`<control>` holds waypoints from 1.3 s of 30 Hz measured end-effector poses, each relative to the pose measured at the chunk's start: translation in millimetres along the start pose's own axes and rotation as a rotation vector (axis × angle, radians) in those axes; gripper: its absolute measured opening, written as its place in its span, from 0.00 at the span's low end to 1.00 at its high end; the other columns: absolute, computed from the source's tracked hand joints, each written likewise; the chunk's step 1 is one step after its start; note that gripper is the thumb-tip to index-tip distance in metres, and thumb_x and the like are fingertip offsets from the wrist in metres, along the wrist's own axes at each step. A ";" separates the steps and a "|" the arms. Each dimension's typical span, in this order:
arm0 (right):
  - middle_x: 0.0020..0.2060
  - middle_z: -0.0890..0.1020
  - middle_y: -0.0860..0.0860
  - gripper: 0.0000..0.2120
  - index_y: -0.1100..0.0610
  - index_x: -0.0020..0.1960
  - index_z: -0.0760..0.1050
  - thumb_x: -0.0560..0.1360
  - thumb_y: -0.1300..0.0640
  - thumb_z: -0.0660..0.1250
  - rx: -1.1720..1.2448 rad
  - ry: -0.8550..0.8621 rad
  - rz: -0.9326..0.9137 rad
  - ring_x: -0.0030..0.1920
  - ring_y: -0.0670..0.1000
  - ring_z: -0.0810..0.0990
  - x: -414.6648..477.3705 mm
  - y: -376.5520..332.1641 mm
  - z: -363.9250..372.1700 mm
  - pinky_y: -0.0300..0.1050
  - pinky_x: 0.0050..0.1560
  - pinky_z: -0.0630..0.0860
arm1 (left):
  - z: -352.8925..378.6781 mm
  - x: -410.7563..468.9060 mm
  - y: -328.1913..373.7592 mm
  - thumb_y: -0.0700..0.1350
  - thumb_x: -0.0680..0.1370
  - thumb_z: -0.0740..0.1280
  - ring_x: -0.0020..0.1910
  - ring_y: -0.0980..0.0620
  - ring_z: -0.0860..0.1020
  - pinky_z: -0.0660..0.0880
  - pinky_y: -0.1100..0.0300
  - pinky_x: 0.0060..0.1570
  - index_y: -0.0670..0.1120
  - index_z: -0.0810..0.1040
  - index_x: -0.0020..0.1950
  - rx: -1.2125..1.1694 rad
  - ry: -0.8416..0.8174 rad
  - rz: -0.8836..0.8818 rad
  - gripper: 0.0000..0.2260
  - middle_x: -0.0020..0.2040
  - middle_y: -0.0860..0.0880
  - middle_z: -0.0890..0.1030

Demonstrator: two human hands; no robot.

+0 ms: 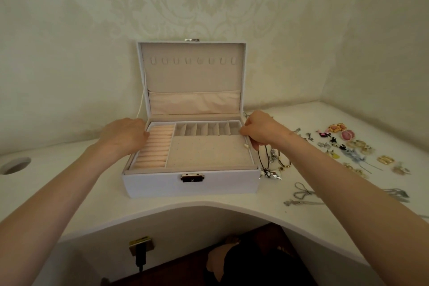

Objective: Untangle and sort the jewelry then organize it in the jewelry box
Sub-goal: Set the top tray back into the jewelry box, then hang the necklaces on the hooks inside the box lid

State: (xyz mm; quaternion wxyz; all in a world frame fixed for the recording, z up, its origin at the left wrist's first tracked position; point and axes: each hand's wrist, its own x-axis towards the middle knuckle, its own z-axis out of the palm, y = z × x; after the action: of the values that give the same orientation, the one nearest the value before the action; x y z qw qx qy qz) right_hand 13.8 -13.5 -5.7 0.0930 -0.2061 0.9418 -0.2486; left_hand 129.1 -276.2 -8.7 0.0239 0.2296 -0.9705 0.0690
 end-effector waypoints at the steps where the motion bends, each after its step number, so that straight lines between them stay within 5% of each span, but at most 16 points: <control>1: 0.19 0.74 0.53 0.18 0.62 0.27 0.71 0.76 0.62 0.59 0.002 0.010 -0.013 0.19 0.45 0.69 0.3 0.6 0.5 0.34 0.25 0.68 | -0.1 -1.3 -0.2 0.49 0.82 0.54 0.47 0.45 0.76 0.67 0.57 0.40 0.43 0.72 0.52 -0.005 -0.001 0.001 0.11 0.45 0.44 0.79; 4: 0.22 0.74 0.54 0.17 0.62 0.31 0.71 0.78 0.60 0.59 -0.017 0.030 -0.047 0.24 0.48 0.70 2.0 0.0 -0.8 0.39 0.30 0.68 | 0.4 -5.9 -1.3 0.48 0.82 0.55 0.39 0.47 0.74 0.66 0.57 0.38 0.45 0.69 0.45 -0.043 0.007 0.005 0.10 0.30 0.48 0.76; 7: 0.22 0.75 0.53 0.15 0.63 0.34 0.73 0.78 0.59 0.59 -0.021 0.017 -0.047 0.22 0.47 0.71 2.4 -1.8 -2.8 0.34 0.24 0.67 | -1.2 -9.2 -1.2 0.48 0.82 0.56 0.36 0.48 0.74 0.66 0.58 0.37 0.45 0.70 0.44 -0.077 0.001 0.000 0.10 0.28 0.49 0.76; 10: 0.21 0.76 0.53 0.14 0.62 0.43 0.75 0.81 0.53 0.59 0.129 -0.025 -0.033 0.17 0.45 0.72 -1.1 2.8 -5.5 0.33 0.20 0.67 | -8.7 -13.8 4.6 0.49 0.82 0.54 0.40 0.49 0.76 0.67 0.59 0.39 0.44 0.74 0.48 0.019 -0.017 0.004 0.12 0.33 0.49 0.77; 12: 0.25 0.79 0.53 0.13 0.61 0.50 0.75 0.82 0.54 0.57 0.203 -0.061 -0.009 0.18 0.45 0.74 -5.8 9.5 -13.0 0.34 0.21 0.68 | -15.4 -19.0 13.6 0.50 0.83 0.54 0.50 0.46 0.77 0.66 0.60 0.42 0.43 0.74 0.56 0.138 0.053 0.010 0.14 0.47 0.46 0.79; 14: 0.32 0.81 0.53 0.07 0.58 0.48 0.78 0.80 0.58 0.62 0.106 -0.116 -0.010 0.24 0.46 0.76 -13.4 18.2 -26.3 0.35 0.24 0.70 | -21.3 -24.0 25.2 0.51 0.82 0.54 0.54 0.42 0.77 0.66 0.58 0.42 0.42 0.73 0.58 0.174 0.184 0.019 0.15 0.54 0.42 0.78; 17: 0.36 0.80 0.49 0.03 0.54 0.42 0.79 0.71 0.57 0.73 -0.213 -0.316 -0.050 0.33 0.46 0.75 -30.6 30.3 -44.2 0.35 0.30 0.69 | -29.0 -28.5 48.0 0.51 0.82 0.56 0.49 0.39 0.78 0.64 0.56 0.37 0.41 0.74 0.54 0.058 0.367 0.109 0.15 0.49 0.40 0.79; 20: 0.40 0.78 0.48 0.13 0.55 0.47 0.79 0.66 0.51 0.77 -0.360 -0.417 -0.055 0.40 0.47 0.74 -42.5 36.0 -41.7 0.37 0.36 0.69 | -35.3 -30.7 74.6 0.52 0.81 0.58 0.50 0.40 0.77 0.67 0.55 0.39 0.44 0.76 0.54 -0.143 0.390 0.251 0.13 0.48 0.42 0.81; 24: 0.44 0.78 0.48 0.17 0.56 0.49 0.76 0.65 0.52 0.78 -0.365 -0.371 -0.102 0.44 0.47 0.75 -46.3 41.1 -25.2 0.41 0.44 0.73 | -36.6 -33.0 104.8 0.50 0.80 0.59 0.48 0.44 0.78 0.66 0.56 0.39 0.47 0.77 0.54 -0.312 0.367 0.438 0.10 0.44 0.48 0.81; 33: 0.37 0.78 0.46 0.07 0.56 0.45 0.78 0.71 0.55 0.73 -0.240 -0.287 -0.157 0.38 0.45 0.75 -44.9 54.0 -26.1 0.36 0.36 0.68 | -37.6 -23.7 141.6 0.48 0.76 0.67 0.37 0.60 0.70 0.67 0.61 0.39 0.49 0.79 0.48 -0.515 0.215 0.701 0.04 0.34 0.62 0.71; 37: 0.40 0.81 0.50 0.05 0.56 0.41 0.77 0.74 0.55 0.68 -0.064 -0.160 -0.155 0.38 0.46 0.78 -39.6 56.1 -44.3 0.41 0.42 0.75 | -37.3 -19.1 153.9 0.45 0.75 0.68 0.36 0.63 0.72 0.68 0.67 0.38 0.49 0.78 0.48 -0.587 0.165 0.730 0.03 0.36 0.61 0.73; 39: 0.36 0.80 0.49 0.05 0.59 0.42 0.77 0.75 0.57 0.68 0.062 -0.097 -0.156 0.35 0.44 0.77 -38.5 54.4 -53.5 0.35 0.37 0.74 | -38.8 -16.9 160.8 0.43 0.75 0.69 0.40 0.58 0.75 0.73 0.62 0.43 0.47 0.77 0.50 -0.664 0.115 0.743 0.05 0.41 0.56 0.77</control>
State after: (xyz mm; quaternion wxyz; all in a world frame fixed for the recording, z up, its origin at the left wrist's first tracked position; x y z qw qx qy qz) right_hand 14.9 69.3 15.5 0.1252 -0.2877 0.9092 -0.2739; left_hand 72.5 -120.8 8.6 0.1231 -0.1560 -0.9533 -0.2273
